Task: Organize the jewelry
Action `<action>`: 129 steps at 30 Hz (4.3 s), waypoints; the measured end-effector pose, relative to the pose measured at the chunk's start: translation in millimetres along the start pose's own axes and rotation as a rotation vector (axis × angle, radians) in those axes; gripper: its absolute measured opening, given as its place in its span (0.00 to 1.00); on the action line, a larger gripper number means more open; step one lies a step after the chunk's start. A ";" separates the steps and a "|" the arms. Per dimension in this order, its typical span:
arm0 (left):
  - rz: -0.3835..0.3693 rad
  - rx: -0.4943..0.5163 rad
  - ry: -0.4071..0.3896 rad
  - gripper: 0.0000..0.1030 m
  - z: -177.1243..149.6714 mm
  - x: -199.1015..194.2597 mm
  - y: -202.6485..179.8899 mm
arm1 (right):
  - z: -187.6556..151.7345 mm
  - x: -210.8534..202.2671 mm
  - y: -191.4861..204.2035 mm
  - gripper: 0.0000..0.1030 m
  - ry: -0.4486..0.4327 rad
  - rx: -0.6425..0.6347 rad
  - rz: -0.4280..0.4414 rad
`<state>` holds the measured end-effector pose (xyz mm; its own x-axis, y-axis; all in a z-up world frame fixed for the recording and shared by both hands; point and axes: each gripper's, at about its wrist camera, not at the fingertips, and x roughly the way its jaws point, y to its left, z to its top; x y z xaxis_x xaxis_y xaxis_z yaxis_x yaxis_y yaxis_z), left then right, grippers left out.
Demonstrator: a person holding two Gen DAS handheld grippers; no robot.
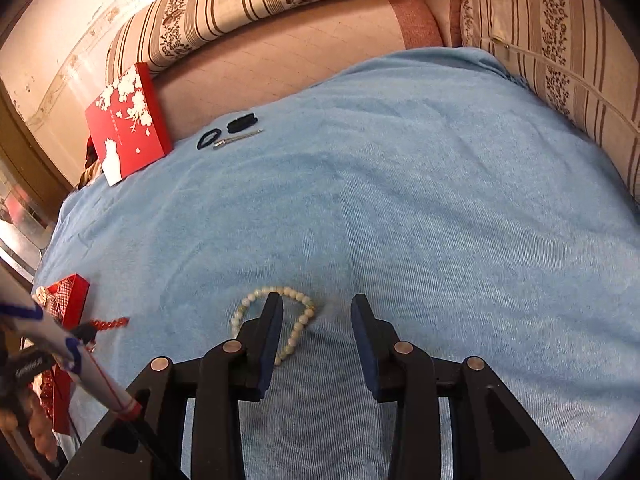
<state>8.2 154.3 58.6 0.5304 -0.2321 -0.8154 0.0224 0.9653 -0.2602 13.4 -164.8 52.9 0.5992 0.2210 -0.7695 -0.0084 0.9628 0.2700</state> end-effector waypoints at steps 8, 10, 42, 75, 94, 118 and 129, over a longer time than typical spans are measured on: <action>-0.069 -0.137 0.007 0.15 -3.3 2.6 36.1 | -10.4 12.3 11.1 0.44 0.024 -0.037 -0.061; -0.077 -0.126 0.018 0.17 -5.6 3.7 35.7 | -10.9 14.9 11.0 0.44 0.030 -0.038 -0.069; -0.003 0.107 -0.015 0.07 -22.6 -3.4 -23.7 | -15.5 9.9 26.6 0.06 -0.054 -0.023 -0.049; -0.034 0.021 -0.171 0.07 -91.3 -132.6 -25.9 | -59.9 -103.2 58.7 0.07 -0.143 0.016 0.165; 0.181 0.027 -0.207 0.07 -107.6 -161.3 -25.0 | -81.9 -132.1 102.6 0.07 -0.157 -0.103 0.172; 0.270 -0.025 -0.220 0.07 -115.8 -173.4 -7.1 | -92.9 -145.1 144.4 0.07 -0.157 -0.199 0.188; 0.296 -0.050 -0.236 0.07 -114.6 -182.4 4.9 | -96.1 -144.8 162.3 0.07 -0.141 -0.246 0.200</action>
<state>-185.5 187.6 146.8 0.6882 0.0954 -0.7192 -0.1995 0.9780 -0.0613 -151.7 -25.7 152.6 0.6709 0.4016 -0.6234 -0.3191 0.9152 0.2463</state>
